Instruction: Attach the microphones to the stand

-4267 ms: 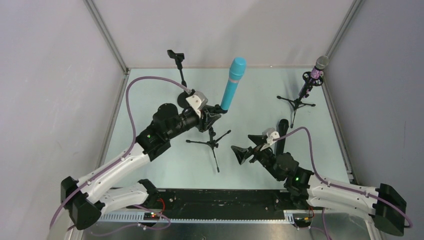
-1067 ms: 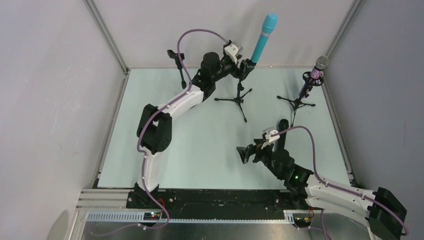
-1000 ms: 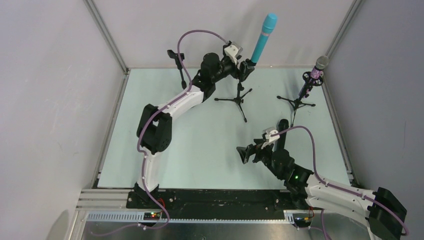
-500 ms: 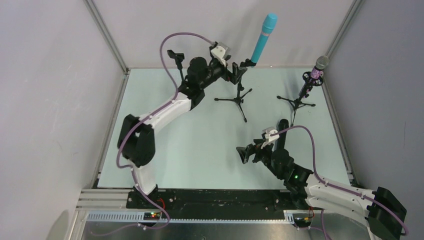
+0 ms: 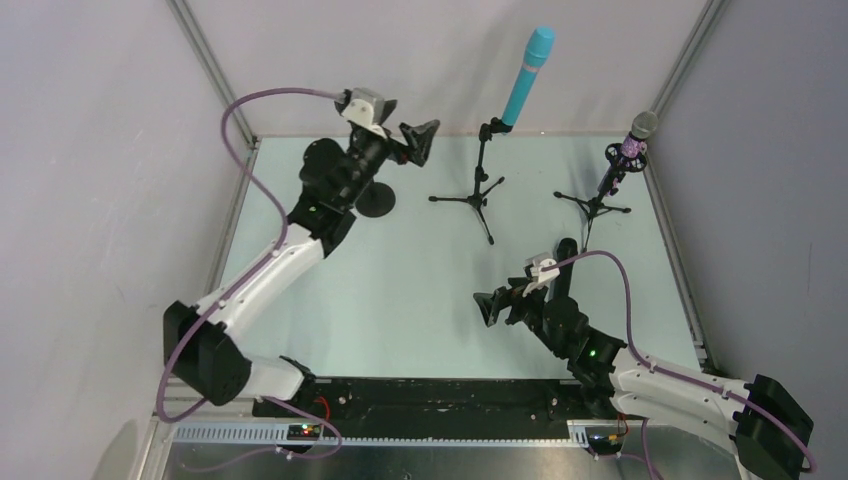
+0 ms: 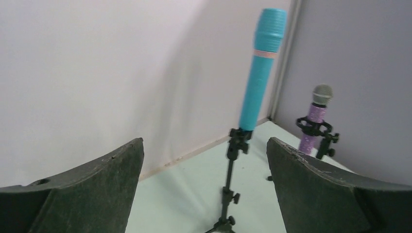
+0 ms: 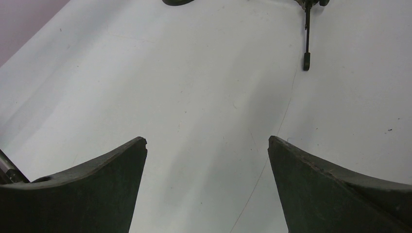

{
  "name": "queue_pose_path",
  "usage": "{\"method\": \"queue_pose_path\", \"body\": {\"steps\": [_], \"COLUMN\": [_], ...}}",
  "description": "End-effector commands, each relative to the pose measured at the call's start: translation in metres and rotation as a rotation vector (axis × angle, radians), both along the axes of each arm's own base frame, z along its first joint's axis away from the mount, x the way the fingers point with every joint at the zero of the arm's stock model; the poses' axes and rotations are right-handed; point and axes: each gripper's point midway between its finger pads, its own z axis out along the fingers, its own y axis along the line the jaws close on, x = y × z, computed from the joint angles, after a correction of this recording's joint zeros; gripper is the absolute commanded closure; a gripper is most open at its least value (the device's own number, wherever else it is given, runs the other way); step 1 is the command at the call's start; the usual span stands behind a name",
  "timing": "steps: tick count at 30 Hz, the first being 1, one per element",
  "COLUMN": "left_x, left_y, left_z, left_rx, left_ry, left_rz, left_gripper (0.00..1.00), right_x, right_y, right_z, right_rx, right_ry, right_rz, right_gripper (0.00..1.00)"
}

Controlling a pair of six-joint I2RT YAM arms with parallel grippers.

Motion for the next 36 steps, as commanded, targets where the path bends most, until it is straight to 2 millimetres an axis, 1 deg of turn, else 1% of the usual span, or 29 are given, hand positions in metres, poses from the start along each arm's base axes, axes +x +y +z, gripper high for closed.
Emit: {"method": "queue_pose_path", "body": {"steps": [1, 2, 3, 4, 5, 6, 7, 8, 9, 10, 11, 16, 22, 24, 29, 32, 36], "left_x": [0.0, 0.008, 0.008, 0.013, 0.016, 0.02, 0.023, 0.027, 0.028, 0.032, 0.034, 0.048, 0.071, 0.078, 0.093, 0.097, 0.103], "left_y": [0.058, 0.074, 0.084, 0.1, 0.11, 0.123, 0.138, 0.144, 0.156, 0.158, 0.163, 0.169, 0.169, 0.166, 0.156, 0.147, 0.141], "left_z": [0.015, 0.004, 0.008, 0.0, -0.013, -0.011, -0.026, -0.026, -0.039, -0.041, -0.048, -0.07, -0.083, -0.083, -0.075, -0.073, -0.075], "left_rx": [-0.072, -0.065, -0.083, -0.08, -0.071, -0.087, -0.078, -0.085, -0.06, -0.06, -0.045, -0.035, -0.055, -0.064, -0.089, -0.103, -0.121], "left_ry": [0.042, 0.1, 0.118, 0.167, 0.227, 0.248, 0.312, 0.334, 0.384, 0.402, 0.428, 0.505, 0.581, 0.592, 0.588, 0.597, 0.61], "left_rz": [0.159, 0.229, 0.262, 0.334, 0.379, 0.449, 0.526, 0.562, 0.624, 0.643, 0.664, 0.675, 0.65, 0.637, 0.6, 0.559, 0.539], "left_gripper": [0.01, 0.01, 0.01, 0.01, 0.01, 0.01, 0.0, 0.0, 0.0, 0.0, 0.0, 0.0, 0.0, 0.0, 0.0, 0.0, 0.0], "right_x": [0.004, 0.004, 0.004, 0.004, 0.004, 0.004, 0.003, 0.004, 0.004, 0.004, 0.004, 0.004, 0.003, 0.003, 0.003, 0.004, 0.004], "right_y": [0.006, 0.006, 0.006, 0.006, 0.006, 0.006, 0.006, 0.006, 0.006, 0.007, 0.007, 0.008, 0.008, 0.008, 0.009, 0.009, 0.01], "right_z": [0.025, 0.026, 0.025, 0.025, 0.025, 0.025, 0.024, 0.024, 0.024, 0.024, 0.024, 0.023, 0.023, 0.023, 0.023, 0.022, 0.022], "right_rx": [0.057, 0.056, 0.055, 0.055, 0.056, 0.056, 0.056, 0.055, 0.055, 0.055, 0.053, 0.05, 0.048, 0.049, 0.048, 0.045, 0.047], "right_ry": [-0.029, -0.029, -0.028, -0.029, -0.028, -0.028, -0.027, -0.026, -0.026, -0.027, -0.028, -0.027, -0.026, -0.026, -0.028, -0.027, -0.024], "right_rz": [0.001, 0.001, 0.001, 0.002, 0.001, 0.003, 0.004, 0.004, 0.004, 0.006, 0.008, 0.013, 0.016, 0.016, 0.018, 0.019, 0.02], "right_gripper": [0.01, 0.01, 0.01, 0.01, 0.01, 0.01, 0.01, 0.0, 0.01, 0.01, 0.01, 0.01, 0.01, 0.0, 0.01, 0.01, 0.01]}}
